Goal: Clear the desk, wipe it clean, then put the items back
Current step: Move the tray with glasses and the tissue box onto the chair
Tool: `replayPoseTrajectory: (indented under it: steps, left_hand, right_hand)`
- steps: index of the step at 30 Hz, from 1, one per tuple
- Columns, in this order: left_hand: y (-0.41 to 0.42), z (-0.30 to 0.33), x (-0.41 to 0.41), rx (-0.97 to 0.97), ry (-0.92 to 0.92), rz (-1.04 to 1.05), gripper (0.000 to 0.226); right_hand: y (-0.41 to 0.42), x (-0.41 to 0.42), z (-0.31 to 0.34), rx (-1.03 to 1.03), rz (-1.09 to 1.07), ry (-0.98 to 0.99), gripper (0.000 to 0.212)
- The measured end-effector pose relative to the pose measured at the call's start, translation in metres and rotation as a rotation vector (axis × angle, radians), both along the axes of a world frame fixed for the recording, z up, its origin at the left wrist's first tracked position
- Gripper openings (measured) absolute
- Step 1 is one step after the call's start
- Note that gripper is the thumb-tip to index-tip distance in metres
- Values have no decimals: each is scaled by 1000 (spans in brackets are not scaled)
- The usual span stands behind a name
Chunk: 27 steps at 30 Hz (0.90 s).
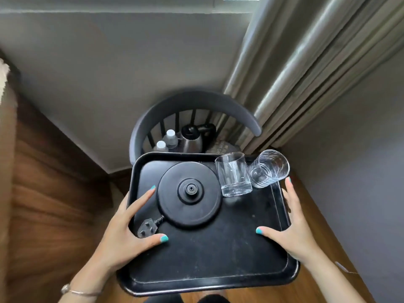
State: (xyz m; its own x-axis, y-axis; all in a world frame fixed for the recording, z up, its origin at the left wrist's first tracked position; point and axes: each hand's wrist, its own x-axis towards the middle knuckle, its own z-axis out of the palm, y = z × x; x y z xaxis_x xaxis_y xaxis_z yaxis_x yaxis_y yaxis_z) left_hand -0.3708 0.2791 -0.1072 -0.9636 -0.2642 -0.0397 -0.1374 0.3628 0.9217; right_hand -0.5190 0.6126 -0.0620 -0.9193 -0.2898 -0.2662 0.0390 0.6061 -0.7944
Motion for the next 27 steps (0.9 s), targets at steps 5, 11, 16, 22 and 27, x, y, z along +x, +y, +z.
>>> replayPoseTrajectory:
  steps: [5,11,16,22,27]
  left_hand:
    - [29,-60,0,-55,-106,127,99]
    - [62,-141,-1,-59,-196,227,101]
    - [69,-198,4,-101,-278,303,107]
    - [45,-253,3,-175,-347,344,109]
    - [16,-295,-1,-233,-356,340,109]
  right_hand:
    - [5,-43,-58,18,150,-12,129]
    - [11,-78,-138,70,279,-70,130]
    - [3,-97,-205,72,358,-97,130]
    - [-23,-104,-283,35,407,-86,128]
    - [-44,-105,-333,25,409,-90,128]
